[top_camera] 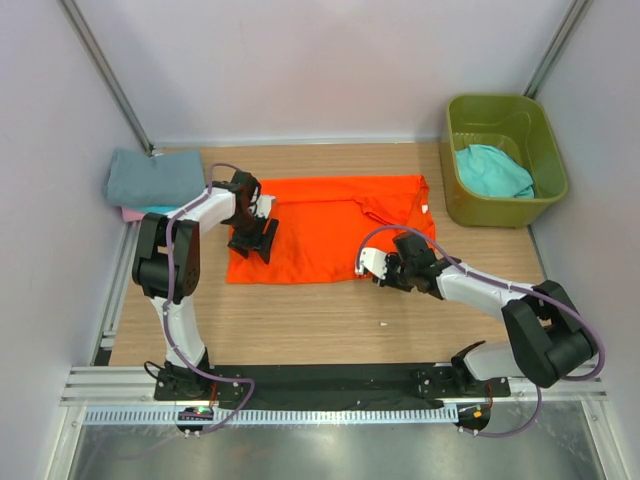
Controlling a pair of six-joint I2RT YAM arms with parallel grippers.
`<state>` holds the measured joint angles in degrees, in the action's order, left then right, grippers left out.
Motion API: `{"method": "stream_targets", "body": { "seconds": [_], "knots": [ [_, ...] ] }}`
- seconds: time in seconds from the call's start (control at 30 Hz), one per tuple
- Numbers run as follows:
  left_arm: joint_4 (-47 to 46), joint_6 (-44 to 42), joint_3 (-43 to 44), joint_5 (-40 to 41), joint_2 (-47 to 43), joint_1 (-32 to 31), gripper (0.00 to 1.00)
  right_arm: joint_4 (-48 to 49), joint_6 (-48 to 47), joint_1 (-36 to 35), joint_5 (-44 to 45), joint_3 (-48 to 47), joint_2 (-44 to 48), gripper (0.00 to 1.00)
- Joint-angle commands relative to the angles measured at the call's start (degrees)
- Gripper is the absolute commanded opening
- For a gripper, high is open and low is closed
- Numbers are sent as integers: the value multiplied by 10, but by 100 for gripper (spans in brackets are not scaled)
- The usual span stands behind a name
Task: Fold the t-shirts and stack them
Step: Fold the tshirt
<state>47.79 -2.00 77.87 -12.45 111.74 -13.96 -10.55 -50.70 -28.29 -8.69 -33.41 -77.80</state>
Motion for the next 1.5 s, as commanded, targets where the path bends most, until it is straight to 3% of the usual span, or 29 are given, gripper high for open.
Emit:
{"method": "stream_targets", "body": {
  "seconds": [0.0, 0.17, 0.27, 0.4, 0.63, 0.8, 1.0, 1.13, 1.27, 1.47],
  "knots": [
    [-13, -9, -4, 8, 7, -5, 67, 35, -10, 0, 16, 12, -12, 30],
    [-14, -9, -3, 9, 4, -6, 67, 36, -9, -1, 26, 12, -3, 8],
    [-11, -11, -3, 11, 1, -6, 67, 6, -3, 0, 43, -8, 19, 2],
    [-10, -13, -7, 10, -19, -7, 67, -61, 4, 0, 45, -59, 90, 1],
    [-10, -14, 1, 8, -33, -6, 67, -163, 11, -1, 51, -132, 138, 2],
    [-4, -20, 3, 4, -50, -6, 67, -184, 32, 0, 51, -133, 142, 1],
    [-18, -27, -40, 58, -118, 3, 70, -190, 54, -1, 57, -143, 143, 1],
    [-3, -6, -64, 52, -165, 58, 71, -195, 78, -1, 57, -155, 143, 1],
    [77, 6, -45, -34, -136, 115, 53, -196, 80, -1, 61, -155, 150, 1],
    [126, -5, -53, -37, -127, 137, 47, -193, 82, 0, 66, -155, 154, 1]
  ]
}}
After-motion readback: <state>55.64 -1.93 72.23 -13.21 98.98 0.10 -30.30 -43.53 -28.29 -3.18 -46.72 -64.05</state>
